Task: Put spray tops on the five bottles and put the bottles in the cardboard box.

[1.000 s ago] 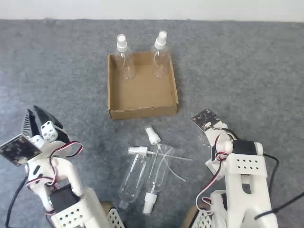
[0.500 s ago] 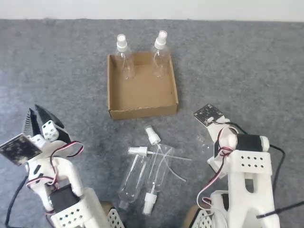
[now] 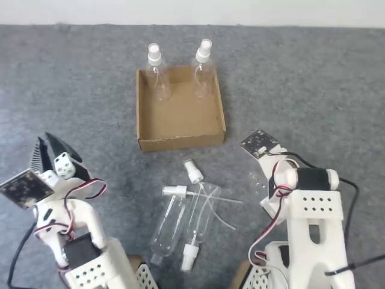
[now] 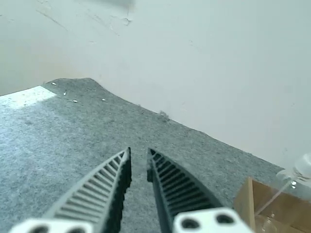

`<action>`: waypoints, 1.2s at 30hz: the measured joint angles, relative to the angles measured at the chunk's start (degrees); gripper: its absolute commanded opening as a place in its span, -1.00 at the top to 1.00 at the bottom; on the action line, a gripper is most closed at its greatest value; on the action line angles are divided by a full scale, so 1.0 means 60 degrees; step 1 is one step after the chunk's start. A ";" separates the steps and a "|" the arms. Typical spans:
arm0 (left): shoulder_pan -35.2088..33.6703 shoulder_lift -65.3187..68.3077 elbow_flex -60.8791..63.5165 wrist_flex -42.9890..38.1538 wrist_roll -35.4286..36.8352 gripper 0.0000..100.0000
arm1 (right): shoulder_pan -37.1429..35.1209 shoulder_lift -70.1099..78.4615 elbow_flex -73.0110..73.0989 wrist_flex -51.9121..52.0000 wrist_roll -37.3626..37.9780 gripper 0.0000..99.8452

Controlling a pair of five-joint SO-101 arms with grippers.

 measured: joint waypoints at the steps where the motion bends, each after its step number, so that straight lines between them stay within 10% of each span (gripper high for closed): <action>1: 0.0000 0.0000 0.0000 0.0000 0.0000 0.89 | -0.0059 0.0000 0.0000 0.0000 0.0000 0.19; 36: 0.0000 0.0000 0.0000 0.0000 0.0000 0.89 | -0.0923 0.2637 -0.2095 -0.0029 -0.0293 0.20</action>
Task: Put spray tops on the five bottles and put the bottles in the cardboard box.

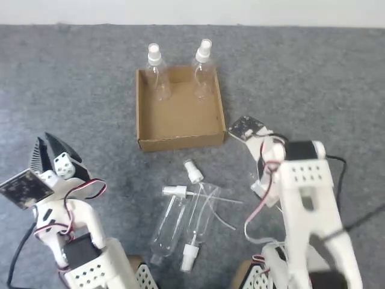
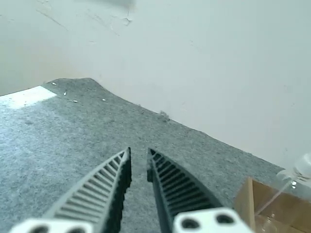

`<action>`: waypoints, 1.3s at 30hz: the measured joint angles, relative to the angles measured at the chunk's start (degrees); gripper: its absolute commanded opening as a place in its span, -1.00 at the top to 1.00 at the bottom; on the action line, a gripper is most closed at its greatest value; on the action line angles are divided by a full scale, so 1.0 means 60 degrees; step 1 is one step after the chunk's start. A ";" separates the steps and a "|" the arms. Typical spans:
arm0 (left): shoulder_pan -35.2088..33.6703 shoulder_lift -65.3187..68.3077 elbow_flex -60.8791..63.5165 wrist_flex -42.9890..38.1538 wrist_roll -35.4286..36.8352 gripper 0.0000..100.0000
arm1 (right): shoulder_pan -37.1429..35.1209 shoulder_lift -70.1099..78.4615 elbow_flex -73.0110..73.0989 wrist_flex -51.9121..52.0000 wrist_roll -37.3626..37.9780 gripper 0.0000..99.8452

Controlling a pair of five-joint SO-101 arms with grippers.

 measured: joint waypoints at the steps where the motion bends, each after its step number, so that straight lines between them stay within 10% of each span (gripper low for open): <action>1: 0.0000 0.0000 0.0000 0.0000 0.0000 0.89 | 0.0000 0.0396 -0.0190 -0.0059 0.0000 0.21; 39: 0.0015 0.0000 0.0000 0.0000 0.0000 0.89 | -0.1201 0.4718 -0.0850 -0.1890 -0.0879 0.53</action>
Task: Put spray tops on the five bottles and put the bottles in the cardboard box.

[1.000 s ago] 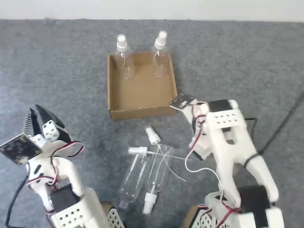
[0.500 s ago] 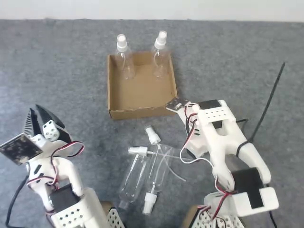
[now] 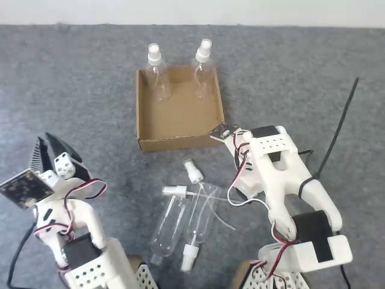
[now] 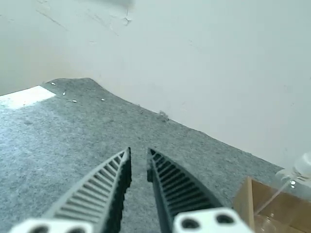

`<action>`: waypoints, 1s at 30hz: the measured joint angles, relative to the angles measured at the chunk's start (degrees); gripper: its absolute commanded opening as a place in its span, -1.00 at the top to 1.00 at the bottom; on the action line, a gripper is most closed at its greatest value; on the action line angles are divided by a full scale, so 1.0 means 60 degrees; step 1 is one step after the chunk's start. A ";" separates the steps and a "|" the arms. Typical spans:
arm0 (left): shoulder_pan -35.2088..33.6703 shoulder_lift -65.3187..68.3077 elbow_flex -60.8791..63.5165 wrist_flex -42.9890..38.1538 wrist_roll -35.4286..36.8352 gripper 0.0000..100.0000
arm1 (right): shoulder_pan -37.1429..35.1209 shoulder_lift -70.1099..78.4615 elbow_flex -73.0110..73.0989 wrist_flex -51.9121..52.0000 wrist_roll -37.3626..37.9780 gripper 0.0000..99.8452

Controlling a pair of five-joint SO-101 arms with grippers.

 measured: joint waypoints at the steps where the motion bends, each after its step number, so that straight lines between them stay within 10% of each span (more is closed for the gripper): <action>1: 0.0000 0.0000 0.0000 0.0000 0.0000 0.89 | 0.0059 0.0000 0.0000 0.0000 0.0000 0.54; 25: 0.0000 0.0000 0.0088 0.0000 0.0000 0.89 | 0.0513 0.0000 0.0000 -0.0513 0.0000 0.54; 30: 0.0015 0.0000 0.0088 0.0000 0.0000 0.89 | 0.0513 0.0000 0.0000 -0.0557 0.0000 0.78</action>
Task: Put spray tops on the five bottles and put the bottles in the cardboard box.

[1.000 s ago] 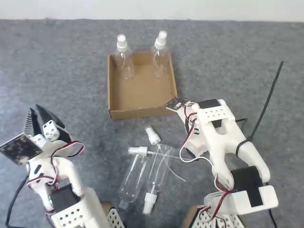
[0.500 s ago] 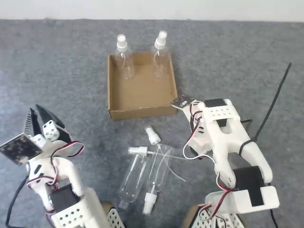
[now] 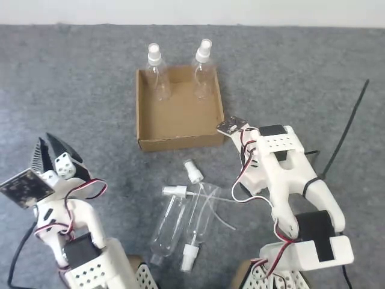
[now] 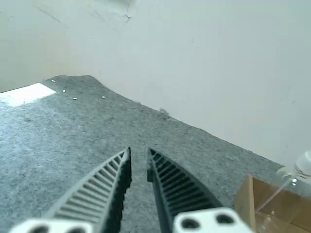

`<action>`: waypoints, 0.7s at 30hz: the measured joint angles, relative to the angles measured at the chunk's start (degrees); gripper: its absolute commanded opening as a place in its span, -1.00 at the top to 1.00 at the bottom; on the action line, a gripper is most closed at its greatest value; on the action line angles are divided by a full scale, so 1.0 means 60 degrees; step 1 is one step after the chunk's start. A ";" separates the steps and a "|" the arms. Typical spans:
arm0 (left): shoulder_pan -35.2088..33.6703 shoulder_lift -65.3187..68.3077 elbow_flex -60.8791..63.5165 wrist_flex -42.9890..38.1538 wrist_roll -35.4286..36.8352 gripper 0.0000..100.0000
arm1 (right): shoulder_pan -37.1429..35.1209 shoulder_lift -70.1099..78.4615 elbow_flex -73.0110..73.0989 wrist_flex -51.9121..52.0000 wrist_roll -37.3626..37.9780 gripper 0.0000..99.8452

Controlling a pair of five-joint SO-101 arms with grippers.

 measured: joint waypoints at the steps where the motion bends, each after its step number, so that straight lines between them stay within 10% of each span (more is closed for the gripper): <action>1: 0.0000 0.0000 0.0000 0.0000 0.0000 0.89 | 0.0000 0.0000 0.0000 0.0000 0.0000 0.82; 21: -0.0015 0.0000 0.0000 0.0000 0.0000 0.89 | 0.0015 -0.1963 0.0000 0.0894 -0.1304 0.84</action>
